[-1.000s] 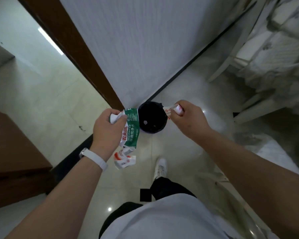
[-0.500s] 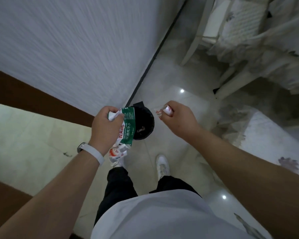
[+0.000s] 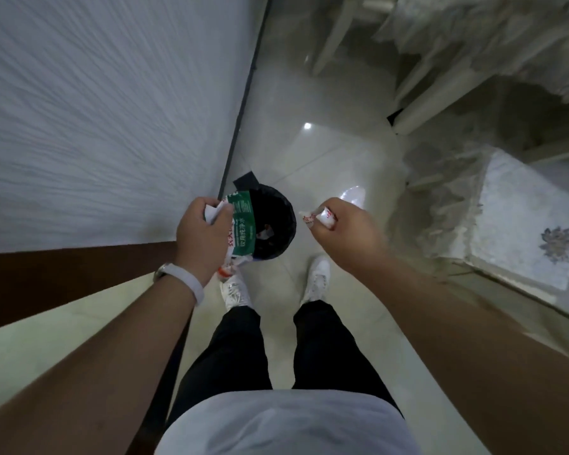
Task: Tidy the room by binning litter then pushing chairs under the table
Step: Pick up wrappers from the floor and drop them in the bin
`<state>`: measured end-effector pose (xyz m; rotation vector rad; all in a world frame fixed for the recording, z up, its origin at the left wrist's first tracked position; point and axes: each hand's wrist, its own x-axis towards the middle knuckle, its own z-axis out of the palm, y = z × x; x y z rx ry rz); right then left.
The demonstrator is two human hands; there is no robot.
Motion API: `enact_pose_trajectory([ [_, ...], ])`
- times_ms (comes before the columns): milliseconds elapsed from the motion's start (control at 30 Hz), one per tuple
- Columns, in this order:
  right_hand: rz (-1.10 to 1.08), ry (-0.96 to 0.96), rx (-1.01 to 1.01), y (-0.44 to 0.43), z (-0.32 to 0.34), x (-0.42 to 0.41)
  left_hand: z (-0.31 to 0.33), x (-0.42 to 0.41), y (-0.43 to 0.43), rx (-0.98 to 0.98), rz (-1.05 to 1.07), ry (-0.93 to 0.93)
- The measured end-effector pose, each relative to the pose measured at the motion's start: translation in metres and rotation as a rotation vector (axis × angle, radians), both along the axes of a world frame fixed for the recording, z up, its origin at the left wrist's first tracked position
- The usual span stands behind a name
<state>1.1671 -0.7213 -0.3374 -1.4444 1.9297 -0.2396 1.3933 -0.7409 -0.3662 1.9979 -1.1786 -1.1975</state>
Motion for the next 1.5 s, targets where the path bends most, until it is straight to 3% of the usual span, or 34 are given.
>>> enact_pose_trajectory([
  [233,0.051,-0.056,0.040,-0.018,-0.088,0.003,-0.089,-0.009,-0.007,0.095,0.017,-0.025],
  [700,0.226,-0.035,0.154,-0.038,-0.347,-0.006,-0.334,-0.029,-0.030,0.164,0.194,-0.030],
  [933,0.451,-0.032,0.131,-0.049,-0.431,0.001,-0.416,-0.023,-0.037,0.158,0.020,-0.119],
  [1167,0.668,0.078,0.103,-0.051,-0.430,-0.008,-0.414,-0.020,-0.030,0.251,-0.159,-0.120],
  [1233,0.674,0.105,0.088,-0.046,-0.410,-0.010,-0.390,-0.019,-0.027,0.257,-0.255,-0.155],
  [1367,0.689,0.191,0.071,-0.032,-0.355,-0.017,-0.324,-0.022,-0.024,0.174,-0.650,-0.305],
  [1500,0.648,0.240,0.035,-0.026,-0.281,-0.022,-0.250,-0.030,-0.020,0.039,-0.757,-0.437],
])
